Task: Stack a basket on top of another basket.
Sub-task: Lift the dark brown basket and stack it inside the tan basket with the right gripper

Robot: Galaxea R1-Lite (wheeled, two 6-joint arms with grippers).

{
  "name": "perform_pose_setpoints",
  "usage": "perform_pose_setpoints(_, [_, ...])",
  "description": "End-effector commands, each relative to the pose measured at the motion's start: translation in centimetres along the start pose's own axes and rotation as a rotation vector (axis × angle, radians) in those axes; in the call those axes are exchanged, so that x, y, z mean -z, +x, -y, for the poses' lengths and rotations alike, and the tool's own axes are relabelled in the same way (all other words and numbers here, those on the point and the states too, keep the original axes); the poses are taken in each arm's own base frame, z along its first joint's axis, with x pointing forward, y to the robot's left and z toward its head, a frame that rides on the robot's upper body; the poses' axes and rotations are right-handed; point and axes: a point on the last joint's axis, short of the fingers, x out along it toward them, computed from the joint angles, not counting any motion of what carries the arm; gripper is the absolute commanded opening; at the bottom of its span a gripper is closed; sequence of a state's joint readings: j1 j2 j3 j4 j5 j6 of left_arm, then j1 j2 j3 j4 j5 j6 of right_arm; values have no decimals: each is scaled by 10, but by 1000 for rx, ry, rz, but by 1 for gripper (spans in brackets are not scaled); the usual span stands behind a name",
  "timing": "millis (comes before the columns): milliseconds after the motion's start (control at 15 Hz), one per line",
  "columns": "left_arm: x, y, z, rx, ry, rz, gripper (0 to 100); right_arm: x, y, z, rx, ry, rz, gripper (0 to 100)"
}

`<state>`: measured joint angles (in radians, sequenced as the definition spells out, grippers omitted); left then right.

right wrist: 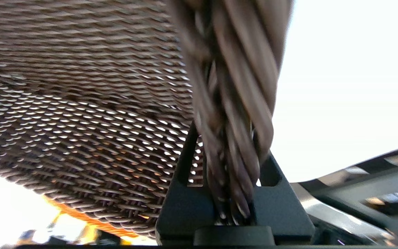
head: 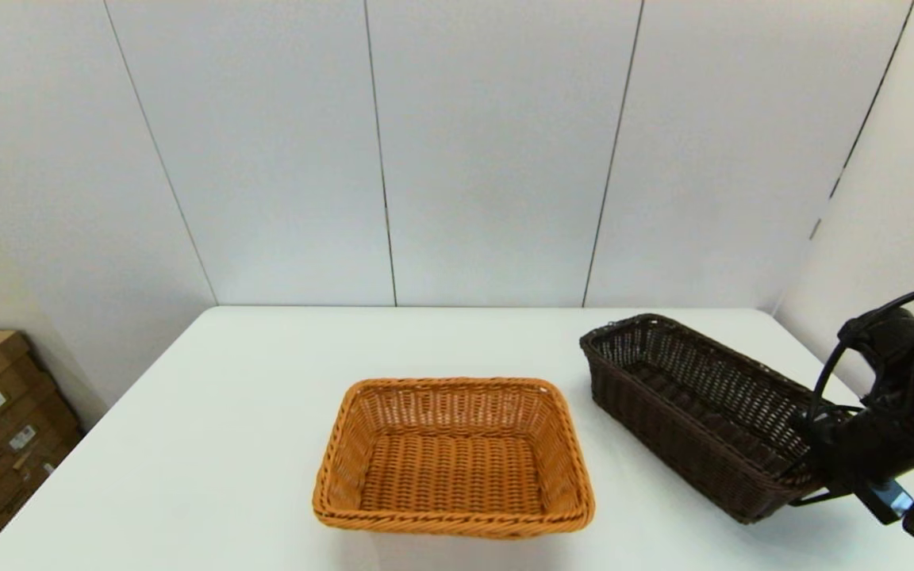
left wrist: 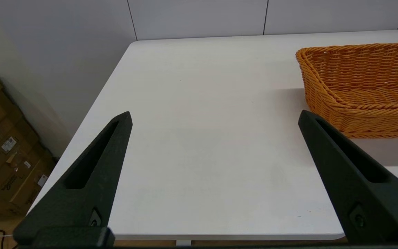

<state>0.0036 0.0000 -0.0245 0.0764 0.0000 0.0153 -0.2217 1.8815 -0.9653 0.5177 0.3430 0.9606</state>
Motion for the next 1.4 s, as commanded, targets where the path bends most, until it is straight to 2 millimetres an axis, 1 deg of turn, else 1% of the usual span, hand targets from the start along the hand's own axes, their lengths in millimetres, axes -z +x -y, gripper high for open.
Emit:
perform_pose_setpoints(67, [0, 0, 0, 1, 2, 0, 100, -6, -22, 7, -144, 36, -40, 0])
perform_pose_setpoints(333, [0, 0, 0, -1, 0, 0, 100, -7, -41, 15, -269, 24, -82, 0])
perform_pose_setpoints(600, [0, 0, 0, 2, 0, 0, 100, 10, -66, 18, -353, -51, -54, 0])
perform_pose_setpoints(733, [0, 0, 0, 1, 0, 0, 100, 27, -82, 19, -403, -149, -40, 0])
perform_pose_setpoints(800, [0, 0, 0, 1, 0, 0, 100, 44, -90, 16, -408, -232, -46, 0])
perform_pose_setpoints(1000, [0, 0, 0, 1, 0, 0, 100, 75, -102, 5, -411, -395, -70, 0])
perform_pose_setpoints(1133, [0, 0, 0, 1, 0, 0, 100, 98, -103, -4, -370, -530, -91, 0])
perform_pose_setpoints(1200, [0, 0, 0, 2, 0, 0, 100, 111, -98, -11, -322, -620, -103, 0])
perform_pose_setpoints(1267, [0, 0, 0, -1, 0, 0, 100, 117, -90, -17, -289, -660, -111, 0])
perform_pose_setpoints(1400, [0, 0, 0, 1, 0, 0, 100, 121, -82, -34, -256, -699, -123, 0])
